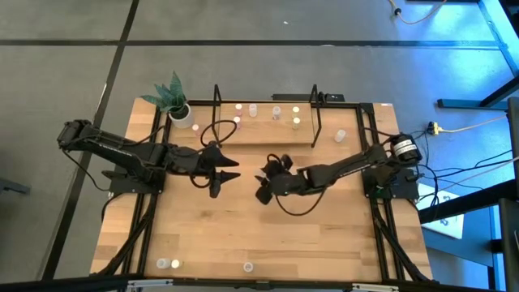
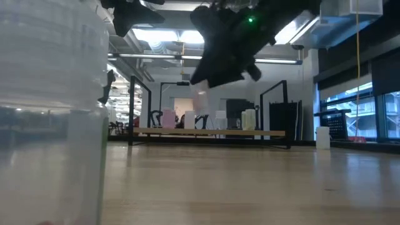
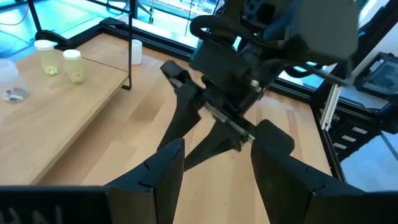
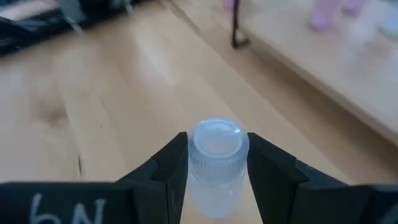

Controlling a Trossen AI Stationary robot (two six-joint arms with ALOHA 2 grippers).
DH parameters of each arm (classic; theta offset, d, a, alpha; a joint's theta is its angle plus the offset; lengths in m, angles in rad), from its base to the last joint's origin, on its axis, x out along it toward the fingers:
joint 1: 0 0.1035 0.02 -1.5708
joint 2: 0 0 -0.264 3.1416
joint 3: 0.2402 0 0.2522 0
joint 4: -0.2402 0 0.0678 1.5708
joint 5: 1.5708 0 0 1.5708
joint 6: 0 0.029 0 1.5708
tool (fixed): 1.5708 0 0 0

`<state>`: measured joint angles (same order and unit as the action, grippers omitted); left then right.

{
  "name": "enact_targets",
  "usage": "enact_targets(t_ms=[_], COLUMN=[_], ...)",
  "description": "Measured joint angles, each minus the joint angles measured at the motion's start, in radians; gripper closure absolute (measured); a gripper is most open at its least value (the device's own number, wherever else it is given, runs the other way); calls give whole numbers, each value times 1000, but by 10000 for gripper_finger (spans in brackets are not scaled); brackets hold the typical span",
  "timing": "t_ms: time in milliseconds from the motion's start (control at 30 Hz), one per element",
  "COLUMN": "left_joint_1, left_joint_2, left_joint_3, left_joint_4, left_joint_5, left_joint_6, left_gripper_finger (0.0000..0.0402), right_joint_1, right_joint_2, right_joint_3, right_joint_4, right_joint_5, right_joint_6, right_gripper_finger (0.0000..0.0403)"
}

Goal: Pick and place medicine bottles onto shelf by color
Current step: Put the top transparent pill bottle on the shelf aligned with the other transparent pill bottle

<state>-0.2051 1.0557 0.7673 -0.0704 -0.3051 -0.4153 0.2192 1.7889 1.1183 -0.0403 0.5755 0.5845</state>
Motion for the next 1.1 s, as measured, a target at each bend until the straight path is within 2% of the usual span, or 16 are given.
enact_targets(t_ms=[167, 367, 567, 767, 967, 1100], left_joint_1=[0, 0, 0, 0, 0, 0], left_joint_2=[0, 0, 0, 0, 0, 0], left_joint_3=[0, 0, 0, 0, 0, 0], left_joint_4=[0, 0, 0, 2, 3, 3], left_joint_5=[0, 0, 0, -1, -1, -1], left_joint_6=[-22, -22, -22, -28, -29, -32], left_gripper_finger=[221, 221, 221, 221, 221, 221], right_joint_1=[0, 0, -11, -26, -49, -55], right_joint_2=[1, 2, 2, 2, 2, 2], right_joint_3=[-152, -290, -347, -354, -354, -354], right_joint_4=[319, 496, 502, 480, 470, 463], right_joint_5=[7, 7, -78, -102, -197, -213], right_joint_6=[-145, -241, -253, -282, -332, -330], right_gripper_finger=[257, 257, 257, 257, 257, 257])
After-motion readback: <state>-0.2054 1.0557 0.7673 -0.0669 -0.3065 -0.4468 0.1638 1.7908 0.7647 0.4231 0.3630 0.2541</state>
